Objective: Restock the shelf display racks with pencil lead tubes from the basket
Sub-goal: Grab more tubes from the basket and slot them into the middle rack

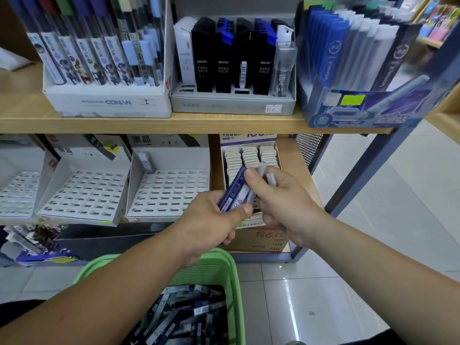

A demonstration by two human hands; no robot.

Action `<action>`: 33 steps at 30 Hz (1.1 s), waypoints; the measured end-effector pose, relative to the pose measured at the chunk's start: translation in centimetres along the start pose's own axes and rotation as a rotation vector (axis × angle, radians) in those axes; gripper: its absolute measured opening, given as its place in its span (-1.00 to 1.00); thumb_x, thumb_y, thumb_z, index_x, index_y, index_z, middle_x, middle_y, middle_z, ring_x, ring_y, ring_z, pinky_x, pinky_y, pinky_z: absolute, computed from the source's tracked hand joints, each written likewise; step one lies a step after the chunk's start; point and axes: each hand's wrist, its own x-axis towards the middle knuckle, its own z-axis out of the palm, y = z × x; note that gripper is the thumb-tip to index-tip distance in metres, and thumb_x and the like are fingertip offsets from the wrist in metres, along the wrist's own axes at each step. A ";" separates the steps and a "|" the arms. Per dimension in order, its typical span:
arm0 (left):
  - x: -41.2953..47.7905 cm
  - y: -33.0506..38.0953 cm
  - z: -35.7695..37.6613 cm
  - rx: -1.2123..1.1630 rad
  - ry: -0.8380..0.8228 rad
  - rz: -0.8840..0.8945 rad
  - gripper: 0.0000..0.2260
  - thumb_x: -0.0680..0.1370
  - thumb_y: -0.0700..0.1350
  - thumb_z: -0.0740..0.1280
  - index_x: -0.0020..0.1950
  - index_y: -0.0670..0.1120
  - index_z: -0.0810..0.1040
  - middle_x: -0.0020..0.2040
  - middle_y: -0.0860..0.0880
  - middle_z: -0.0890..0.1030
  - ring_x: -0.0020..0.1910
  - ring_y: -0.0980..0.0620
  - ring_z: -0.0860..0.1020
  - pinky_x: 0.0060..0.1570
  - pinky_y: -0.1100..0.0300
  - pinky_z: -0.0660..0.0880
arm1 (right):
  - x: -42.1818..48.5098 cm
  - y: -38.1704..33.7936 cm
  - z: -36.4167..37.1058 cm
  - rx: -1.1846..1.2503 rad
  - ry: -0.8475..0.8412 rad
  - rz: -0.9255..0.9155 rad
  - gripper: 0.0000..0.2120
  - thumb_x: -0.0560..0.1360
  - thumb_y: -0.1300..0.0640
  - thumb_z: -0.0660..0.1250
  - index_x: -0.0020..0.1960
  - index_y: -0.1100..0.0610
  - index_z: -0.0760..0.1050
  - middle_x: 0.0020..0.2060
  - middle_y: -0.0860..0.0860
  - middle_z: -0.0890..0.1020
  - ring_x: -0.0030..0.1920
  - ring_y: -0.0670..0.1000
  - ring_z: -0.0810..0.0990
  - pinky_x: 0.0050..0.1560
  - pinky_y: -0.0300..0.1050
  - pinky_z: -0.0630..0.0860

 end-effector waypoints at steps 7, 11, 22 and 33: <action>-0.2 0.7 -0.3 0.056 -0.024 0.013 -0.86 0.67 -0.07 0.34 0.08 -0.12 0.62 -0.45 0.11 0.61 -0.47 0.11 0.43 -0.37 0.22 0.46 | 0.4 -0.7 -2.7 -0.023 0.009 -0.037 -0.74 0.56 0.21 0.46 0.23 0.21 0.58 -0.44 0.01 0.35 -0.48 -0.02 0.22 -0.50 -0.23 0.18; 0.2 0.4 -0.3 0.042 0.025 -0.018 -0.86 0.66 -0.05 0.37 0.12 -0.11 0.63 -0.26 0.04 0.72 -0.44 0.10 0.45 -0.38 0.21 0.46 | 0.4 -1.1 -3.2 -0.141 0.108 -0.165 -0.73 0.52 0.29 0.50 0.16 0.09 0.56 -0.40 0.13 0.45 -0.50 0.02 0.35 -0.49 -0.22 0.32; 0.7 0.0 -0.8 -0.049 0.076 -0.061 -0.84 0.65 -0.09 0.39 0.07 -0.19 0.64 -0.24 -0.10 0.72 -0.48 0.08 0.43 -0.38 0.15 0.45 | 0.4 -1.5 -2.9 -0.097 0.122 -0.157 -0.86 0.56 0.15 0.48 0.11 0.03 0.65 -0.22 0.25 0.67 -0.54 0.04 0.40 -0.48 -0.20 0.35; -2.7 0.5 -6.4 -0.286 -0.081 -0.255 -0.57 0.62 0.28 0.26 0.06 -0.10 0.57 -0.33 -0.06 0.45 -0.47 0.04 0.30 -0.49 0.24 0.25 | 0.5 -3.3 2.5 -0.219 0.072 -0.175 -0.86 0.60 0.21 0.42 0.14 0.06 0.61 -0.53 -0.11 0.55 -0.54 -0.06 0.43 -0.52 -0.22 0.39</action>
